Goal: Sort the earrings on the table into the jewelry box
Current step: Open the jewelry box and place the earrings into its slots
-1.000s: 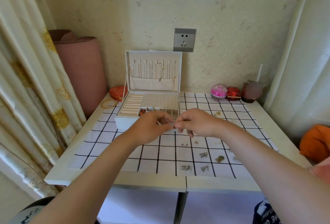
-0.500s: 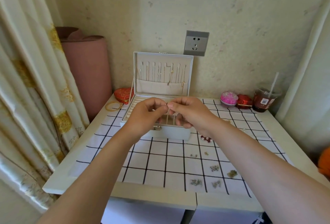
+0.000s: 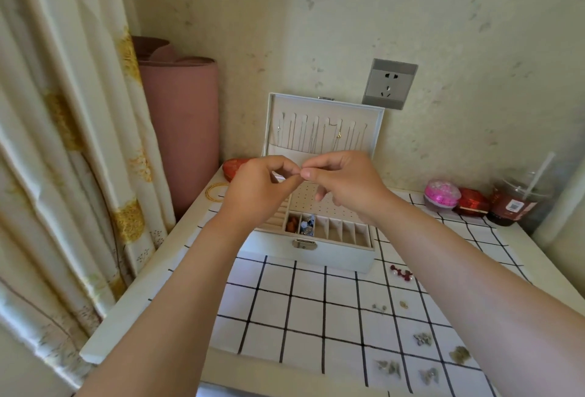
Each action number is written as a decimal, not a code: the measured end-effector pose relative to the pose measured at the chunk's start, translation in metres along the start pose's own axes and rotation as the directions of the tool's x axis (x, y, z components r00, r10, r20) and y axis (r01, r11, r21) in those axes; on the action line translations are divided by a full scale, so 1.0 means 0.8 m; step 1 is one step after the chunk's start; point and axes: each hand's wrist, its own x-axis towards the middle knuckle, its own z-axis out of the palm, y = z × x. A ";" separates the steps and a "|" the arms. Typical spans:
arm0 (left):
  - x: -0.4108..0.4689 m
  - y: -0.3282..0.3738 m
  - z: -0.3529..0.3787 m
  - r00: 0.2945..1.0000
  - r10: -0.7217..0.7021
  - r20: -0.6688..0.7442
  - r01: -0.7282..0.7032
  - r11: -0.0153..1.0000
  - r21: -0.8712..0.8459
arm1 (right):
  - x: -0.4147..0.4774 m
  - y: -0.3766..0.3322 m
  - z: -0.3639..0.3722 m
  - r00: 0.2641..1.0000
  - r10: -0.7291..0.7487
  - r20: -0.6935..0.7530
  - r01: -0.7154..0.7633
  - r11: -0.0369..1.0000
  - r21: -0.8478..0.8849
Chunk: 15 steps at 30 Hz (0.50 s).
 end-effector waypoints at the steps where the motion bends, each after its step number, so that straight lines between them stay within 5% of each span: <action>1: 0.003 -0.003 0.001 1.000 -0.011 -0.013 0.011 1.000 0.016 | 0.006 0.000 0.002 1.000 -0.003 -0.003 0.003 1.000 -0.025; 4: 0.013 -0.011 0.006 0.998 -0.051 -0.028 0.051 0.998 0.025 | 0.020 0.003 0.009 0.999 -0.032 -0.024 0.030 0.996 -0.088; 6: 0.020 -0.013 0.007 0.990 -0.136 -0.020 0.132 0.982 -0.132 | 0.030 0.007 0.011 0.996 -0.079 -0.035 0.075 0.990 -0.118; 9: 0.026 -0.010 0.011 0.928 -0.364 0.079 0.362 0.831 -0.422 | 0.041 0.011 0.012 0.987 -0.158 -0.035 0.153 0.980 -0.128; 15: 0.038 -0.009 0.022 0.780 -0.544 0.310 0.607 0.538 -0.585 | 0.051 0.021 0.008 0.970 -0.242 -0.008 0.239 0.962 -0.132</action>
